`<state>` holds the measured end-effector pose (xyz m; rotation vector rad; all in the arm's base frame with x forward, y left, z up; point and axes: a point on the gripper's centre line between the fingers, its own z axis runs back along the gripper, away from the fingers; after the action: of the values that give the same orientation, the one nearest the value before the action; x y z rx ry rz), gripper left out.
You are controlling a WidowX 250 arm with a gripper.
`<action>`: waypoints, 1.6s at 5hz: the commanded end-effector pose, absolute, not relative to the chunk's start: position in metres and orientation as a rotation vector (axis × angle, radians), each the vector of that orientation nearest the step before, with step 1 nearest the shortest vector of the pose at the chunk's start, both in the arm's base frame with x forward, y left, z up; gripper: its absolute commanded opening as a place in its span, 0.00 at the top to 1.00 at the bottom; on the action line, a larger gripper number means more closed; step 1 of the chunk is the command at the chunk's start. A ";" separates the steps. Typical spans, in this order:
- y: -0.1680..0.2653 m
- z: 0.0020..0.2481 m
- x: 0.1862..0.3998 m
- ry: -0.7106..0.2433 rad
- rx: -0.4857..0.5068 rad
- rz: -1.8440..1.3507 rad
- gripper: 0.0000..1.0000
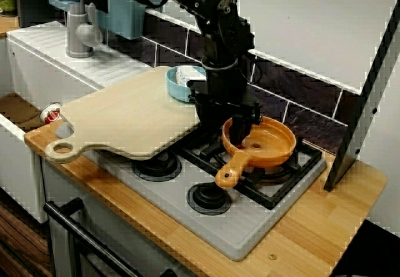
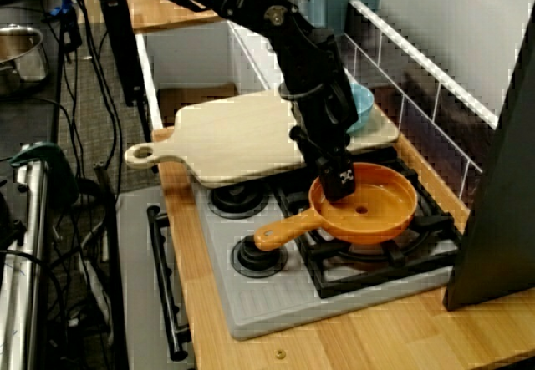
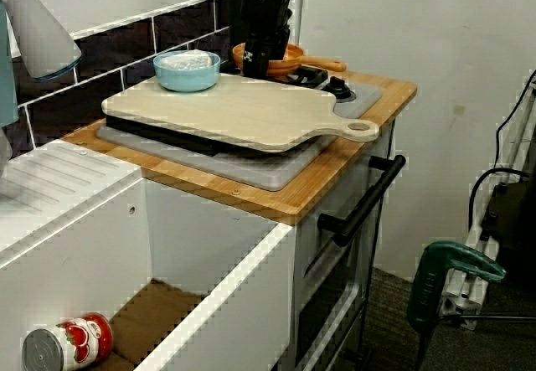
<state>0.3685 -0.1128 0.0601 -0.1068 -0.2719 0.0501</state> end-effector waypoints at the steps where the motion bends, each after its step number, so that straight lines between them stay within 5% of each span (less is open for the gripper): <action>1: -0.109 0.076 0.373 -0.310 -0.123 0.050 1.00; 8: -0.084 0.121 0.368 -0.335 -0.184 0.081 1.00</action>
<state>0.3631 -0.0891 0.0931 -0.1675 -0.2564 0.0808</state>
